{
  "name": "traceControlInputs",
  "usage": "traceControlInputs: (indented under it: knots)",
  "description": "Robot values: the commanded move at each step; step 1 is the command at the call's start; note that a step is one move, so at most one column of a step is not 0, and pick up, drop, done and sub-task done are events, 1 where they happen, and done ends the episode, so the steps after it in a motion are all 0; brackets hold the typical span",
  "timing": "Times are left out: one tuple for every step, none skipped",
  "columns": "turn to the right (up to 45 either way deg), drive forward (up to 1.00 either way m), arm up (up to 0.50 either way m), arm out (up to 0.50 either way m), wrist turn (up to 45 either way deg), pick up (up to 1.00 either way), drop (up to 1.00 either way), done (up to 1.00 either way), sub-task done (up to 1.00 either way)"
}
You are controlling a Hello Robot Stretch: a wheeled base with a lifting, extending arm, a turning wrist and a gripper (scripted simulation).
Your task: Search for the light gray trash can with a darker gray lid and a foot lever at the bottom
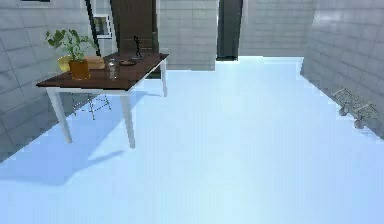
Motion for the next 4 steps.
traceControlInputs:
  knots:
    - [0.0,1.0,0.0,0.0,0.0,0.0,0.0,0.0,0.0]
    - [0.0,1.0,0.0,0.0,0.0,0.0,0.0,0.0,0.0]
    - [3.0,0.0,0.0,0.0,0.0,0.0,0.0,0.0,0.0]
    - [0.0,1.0,0.0,0.0,0.0,0.0,0.0,0.0,0.0]
